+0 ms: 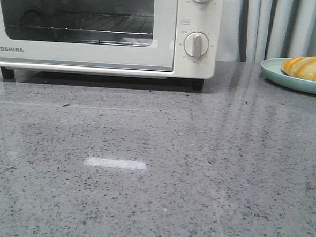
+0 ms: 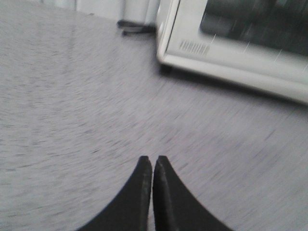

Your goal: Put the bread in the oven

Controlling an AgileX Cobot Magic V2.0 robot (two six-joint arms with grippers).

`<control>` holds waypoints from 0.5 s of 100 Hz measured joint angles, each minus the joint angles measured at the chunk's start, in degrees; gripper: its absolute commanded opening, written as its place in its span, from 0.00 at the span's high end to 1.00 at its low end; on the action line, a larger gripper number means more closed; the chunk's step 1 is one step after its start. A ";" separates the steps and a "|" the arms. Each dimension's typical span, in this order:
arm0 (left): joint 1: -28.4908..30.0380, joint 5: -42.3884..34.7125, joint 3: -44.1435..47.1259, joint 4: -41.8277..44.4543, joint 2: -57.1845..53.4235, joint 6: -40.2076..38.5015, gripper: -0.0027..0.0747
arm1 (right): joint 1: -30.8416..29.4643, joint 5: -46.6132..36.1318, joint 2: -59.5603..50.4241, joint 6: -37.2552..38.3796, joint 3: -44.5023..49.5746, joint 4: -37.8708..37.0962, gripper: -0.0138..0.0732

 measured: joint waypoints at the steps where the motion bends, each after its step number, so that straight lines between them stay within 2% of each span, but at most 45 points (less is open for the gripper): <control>1: 0.00 -0.72 0.00 -2.55 0.00 0.00 0.99 | 0.00 -0.67 0.00 0.00 0.00 -0.17 0.92; 13: 0.00 -5.56 0.00 -20.49 0.00 0.00 0.99 | 0.00 -11.61 0.00 0.00 0.00 -0.85 0.92; 22: 0.00 -8.23 0.00 -29.32 0.00 0.00 0.99 | 0.00 -16.52 0.00 1.35 0.00 0.11 0.92; 34: 0.00 -9.88 0.00 -36.54 0.00 0.00 0.99 | 0.00 -12.36 0.00 2.22 0.00 9.41 0.92; 43: 0.00 -10.56 0.00 -38.20 0.00 0.00 0.99 | 0.00 -6.19 0.00 2.45 0.00 16.09 0.92; 50: 0.00 -11.33 0.00 -39.44 0.00 -0.09 0.99 | -0.04 -4.47 0.00 2.54 -0.26 19.15 0.92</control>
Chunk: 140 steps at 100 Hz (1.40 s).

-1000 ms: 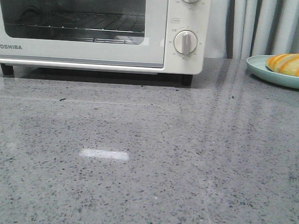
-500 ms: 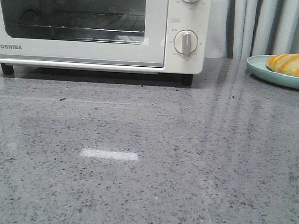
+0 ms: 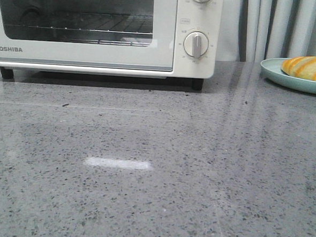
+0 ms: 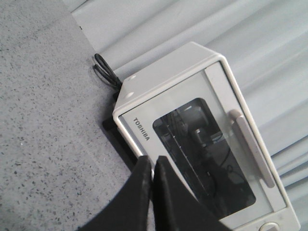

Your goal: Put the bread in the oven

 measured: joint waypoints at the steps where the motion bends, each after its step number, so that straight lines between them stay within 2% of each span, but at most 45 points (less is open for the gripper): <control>1: 0.00 -0.02 0.00 -0.01 0.00 0.00 0.99 | 0.00 0.23 0.00 0.00 -0.12 0.32 0.92; 12: 0.00 1.90 -0.82 1.40 0.00 2.30 0.99 | 0.00 3.53 0.00 0.24 -2.96 3.84 0.92; 24: 0.00 12.31 -8.17 7.27 1.52 15.73 0.99 | 0.00 10.61 1.73 0.26 -9.23 5.15 0.92; 48: -0.27 19.60 -26.93 6.35 22.60 38.59 0.99 | 2.37 15.31 17.23 -1.85 -19.93 5.25 0.92; 57: -3.36 20.08 -33.38 2.11 29.83 47.81 0.99 | 4.75 15.31 22.51 -2.07 -22.38 5.25 0.92; 65: -8.35 19.81 -39.16 -1.84 36.05 56.33 0.99 | 7.14 15.18 26.75 -2.07 -23.52 5.15 0.92; 72: -12.06 18.49 -43.38 -3.29 41.08 60.50 0.99 | 8.78 14.50 28.57 -2.11 -23.64 5.04 0.92; 93: -17.91 11.92 -52.86 -4.45 56.05 63.14 0.99 | 10.39 13.37 29.42 -2.20 -23.67 4.80 0.92; 113: -18.06 10.75 -58.18 -4.54 67.72 63.29 0.99 | 10.41 13.34 29.42 -2.33 -23.67 4.67 0.92; 140: -18.06 8.21 -58.97 -4.90 74.82 63.39 0.99 | 10.41 13.25 29.42 -2.33 -23.67 4.67 0.92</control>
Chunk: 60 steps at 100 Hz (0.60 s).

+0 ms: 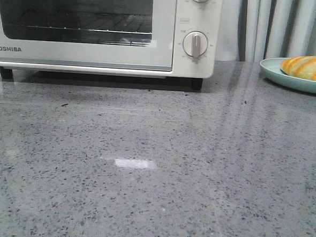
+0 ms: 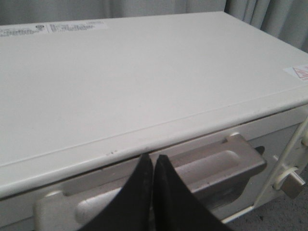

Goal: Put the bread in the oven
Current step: 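Reach the left gripper to the toaster oven door handle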

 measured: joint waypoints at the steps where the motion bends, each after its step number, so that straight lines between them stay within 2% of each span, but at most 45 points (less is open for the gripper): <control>1: 0.00 0.00 -0.16 0.01 0.12 0.00 0.99 | 0.00 0.00 0.00 0.00 0.00 0.00 0.92; 38: 0.00 2.07 -0.05 1.41 -0.02 0.10 0.99 | 0.00 0.00 0.00 0.00 0.00 0.00 0.92; 60: 0.00 4.85 7.87 1.87 -7.05 0.10 0.99 | 0.00 0.00 0.00 0.00 0.00 0.00 0.92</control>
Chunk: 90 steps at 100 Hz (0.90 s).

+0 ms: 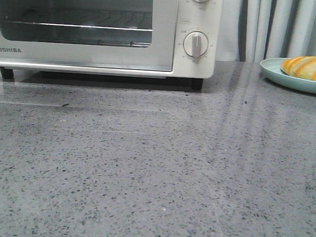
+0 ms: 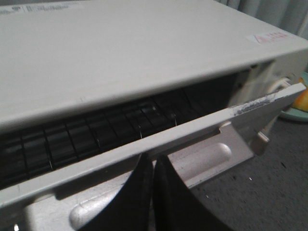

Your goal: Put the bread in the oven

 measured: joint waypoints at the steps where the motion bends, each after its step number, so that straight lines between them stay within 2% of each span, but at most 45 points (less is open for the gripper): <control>1: 0.00 0.13 0.37 0.00 -0.30 0.00 0.99 | 0.00 0.00 0.00 0.00 0.00 0.00 0.92; 23: 0.00 4.61 12.22 0.63 -9.06 0.00 0.99 | 0.00 -1.09 0.00 0.00 0.00 0.00 0.92; 44: 0.00 4.69 20.08 1.63 -12.26 0.00 0.99 | 0.00 -1.44 0.00 0.00 0.00 0.00 0.92; 90: 0.00 5.91 22.61 1.81 -12.61 -0.12 0.99 | 0.00 -0.84 0.00 0.00 -2.95 0.00 0.92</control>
